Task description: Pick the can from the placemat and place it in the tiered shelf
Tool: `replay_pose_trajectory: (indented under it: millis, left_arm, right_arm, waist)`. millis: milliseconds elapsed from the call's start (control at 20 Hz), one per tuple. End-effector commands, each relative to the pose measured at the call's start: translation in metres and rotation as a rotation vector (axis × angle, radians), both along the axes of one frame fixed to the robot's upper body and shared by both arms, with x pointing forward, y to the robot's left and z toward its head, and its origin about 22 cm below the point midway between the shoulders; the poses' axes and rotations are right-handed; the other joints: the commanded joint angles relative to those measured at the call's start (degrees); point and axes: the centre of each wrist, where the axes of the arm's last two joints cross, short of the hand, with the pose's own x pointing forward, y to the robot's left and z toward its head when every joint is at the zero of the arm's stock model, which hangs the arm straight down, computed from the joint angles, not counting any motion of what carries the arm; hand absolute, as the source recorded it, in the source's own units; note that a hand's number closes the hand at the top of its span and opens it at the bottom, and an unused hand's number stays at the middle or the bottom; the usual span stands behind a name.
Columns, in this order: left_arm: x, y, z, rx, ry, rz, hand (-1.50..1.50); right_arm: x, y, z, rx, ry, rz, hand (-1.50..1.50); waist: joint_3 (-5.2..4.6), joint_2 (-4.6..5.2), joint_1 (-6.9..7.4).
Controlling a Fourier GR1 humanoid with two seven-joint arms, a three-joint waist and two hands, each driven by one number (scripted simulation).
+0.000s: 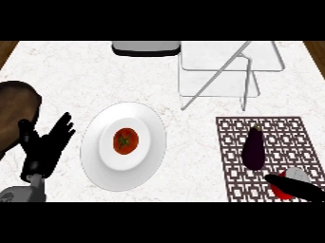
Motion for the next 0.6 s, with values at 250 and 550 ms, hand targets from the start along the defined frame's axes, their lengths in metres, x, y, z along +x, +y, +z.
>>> replay_pose_trajectory:
  millis: [250,550]
  left_arm:
    - [0.016,-0.012,-0.001,-0.002,0.016,0.01,0.0]
    - [-0.003,-0.003,-0.002,0.009,0.015,-0.009,0.0]
  right_arm:
    - [0.003,-0.01,-0.038,0.025,0.031,0.019,-1.5]
    - [-0.006,0.007,-0.047,0.063,0.083,0.21,1.5]
  waist:
    - [0.32,0.29,-0.24]
    - [0.32,0.23,-0.09]
